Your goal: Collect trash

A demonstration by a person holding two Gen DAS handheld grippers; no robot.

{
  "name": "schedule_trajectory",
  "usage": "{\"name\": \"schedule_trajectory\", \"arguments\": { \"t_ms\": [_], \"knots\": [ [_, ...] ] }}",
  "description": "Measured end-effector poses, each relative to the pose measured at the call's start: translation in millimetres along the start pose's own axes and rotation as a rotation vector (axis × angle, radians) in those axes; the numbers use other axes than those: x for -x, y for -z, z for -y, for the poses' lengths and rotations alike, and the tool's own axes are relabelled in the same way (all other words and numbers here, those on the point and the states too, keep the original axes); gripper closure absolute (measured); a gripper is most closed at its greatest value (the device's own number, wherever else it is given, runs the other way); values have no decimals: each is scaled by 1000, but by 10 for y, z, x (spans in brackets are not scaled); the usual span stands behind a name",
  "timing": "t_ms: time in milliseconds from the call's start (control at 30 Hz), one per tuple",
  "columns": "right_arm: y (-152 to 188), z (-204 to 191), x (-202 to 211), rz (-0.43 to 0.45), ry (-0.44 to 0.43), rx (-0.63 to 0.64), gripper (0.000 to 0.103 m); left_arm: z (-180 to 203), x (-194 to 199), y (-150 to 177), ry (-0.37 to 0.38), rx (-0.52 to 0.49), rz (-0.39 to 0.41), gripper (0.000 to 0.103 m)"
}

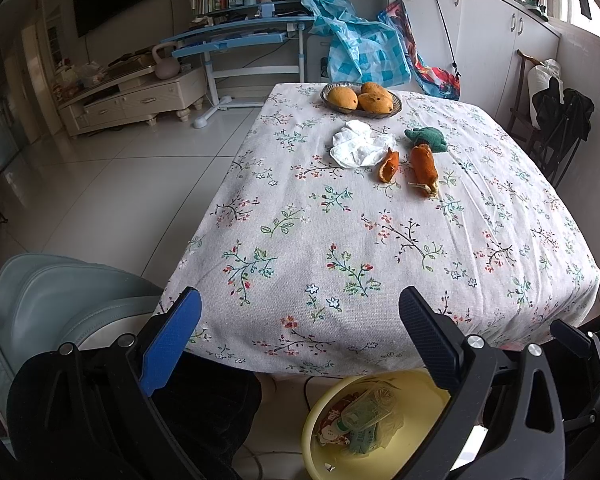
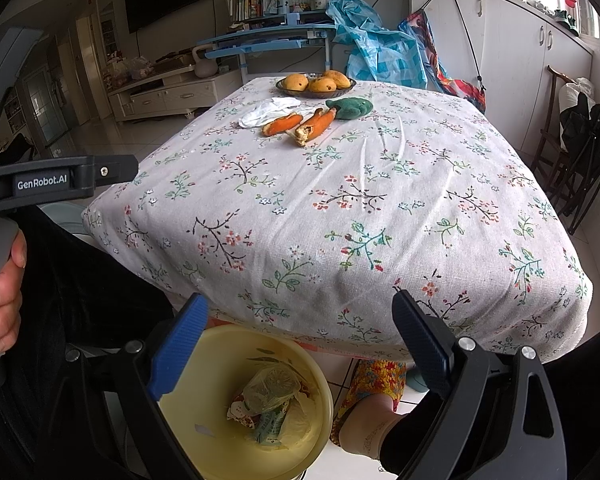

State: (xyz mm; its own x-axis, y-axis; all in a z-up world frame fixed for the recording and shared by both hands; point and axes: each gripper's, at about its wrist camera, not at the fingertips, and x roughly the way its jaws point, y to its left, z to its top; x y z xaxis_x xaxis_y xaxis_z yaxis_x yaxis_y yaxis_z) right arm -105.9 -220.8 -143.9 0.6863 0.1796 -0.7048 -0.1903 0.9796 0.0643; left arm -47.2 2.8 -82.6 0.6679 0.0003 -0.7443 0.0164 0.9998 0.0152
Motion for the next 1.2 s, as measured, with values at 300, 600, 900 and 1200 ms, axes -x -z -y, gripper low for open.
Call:
{"name": "schedule_trajectory", "arguments": {
  "t_ms": [300, 600, 900, 1200],
  "knots": [
    [0, -3, -1, -1, 0, 0, 14, 0, -6, 20, 0, -3, -2, 7],
    [0, -7, -2, -1, 0, 0, 14, 9, -7, 13, -1, -4, -3, 7],
    [17, -24, -10, -3, -2, 6, 14, 15, -8, 9, -1, -5, -5, 7],
    [12, -23, -11, -4, -3, 6, 14, 2, -12, 40, -1, -8, -7, 7]
  ]
}}
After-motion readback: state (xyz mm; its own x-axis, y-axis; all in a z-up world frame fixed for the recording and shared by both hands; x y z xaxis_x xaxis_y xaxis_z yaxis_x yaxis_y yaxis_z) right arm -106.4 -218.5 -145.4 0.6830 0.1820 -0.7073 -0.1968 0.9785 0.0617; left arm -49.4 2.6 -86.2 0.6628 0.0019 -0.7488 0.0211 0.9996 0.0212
